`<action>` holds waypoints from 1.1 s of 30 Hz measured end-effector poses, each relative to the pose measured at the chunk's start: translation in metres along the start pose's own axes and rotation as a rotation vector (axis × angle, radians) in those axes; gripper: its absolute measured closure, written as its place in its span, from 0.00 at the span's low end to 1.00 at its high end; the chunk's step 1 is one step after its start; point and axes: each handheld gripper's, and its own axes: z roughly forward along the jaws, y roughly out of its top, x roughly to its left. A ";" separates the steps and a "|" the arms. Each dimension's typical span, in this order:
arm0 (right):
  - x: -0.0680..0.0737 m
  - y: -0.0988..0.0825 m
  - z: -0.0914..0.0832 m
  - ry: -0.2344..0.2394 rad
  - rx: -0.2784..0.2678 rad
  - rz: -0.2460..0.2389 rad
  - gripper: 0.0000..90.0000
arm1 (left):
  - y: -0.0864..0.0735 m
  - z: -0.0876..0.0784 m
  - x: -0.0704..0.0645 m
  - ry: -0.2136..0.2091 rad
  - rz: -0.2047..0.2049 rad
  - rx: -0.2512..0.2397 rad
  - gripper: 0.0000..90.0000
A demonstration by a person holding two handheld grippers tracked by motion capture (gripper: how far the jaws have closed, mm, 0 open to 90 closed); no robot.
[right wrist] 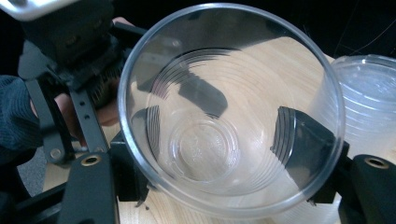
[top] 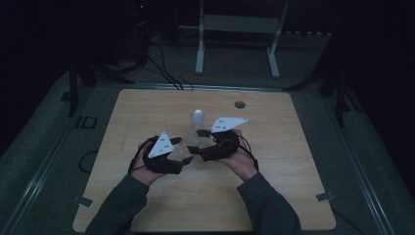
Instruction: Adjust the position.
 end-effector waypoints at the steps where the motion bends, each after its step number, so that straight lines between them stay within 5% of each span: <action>1: 0.001 0.001 0.001 -0.003 0.009 -0.005 0.36 | 0.000 0.001 0.000 0.003 0.002 0.009 0.28; 23: 0.008 0.002 0.008 -0.012 0.061 -0.040 0.35 | -0.002 0.009 -0.001 -0.015 -0.045 0.014 0.41; 33: 0.007 0.000 0.007 0.032 0.032 -0.033 0.24 | -0.004 0.007 0.002 -0.047 -0.086 -0.019 0.45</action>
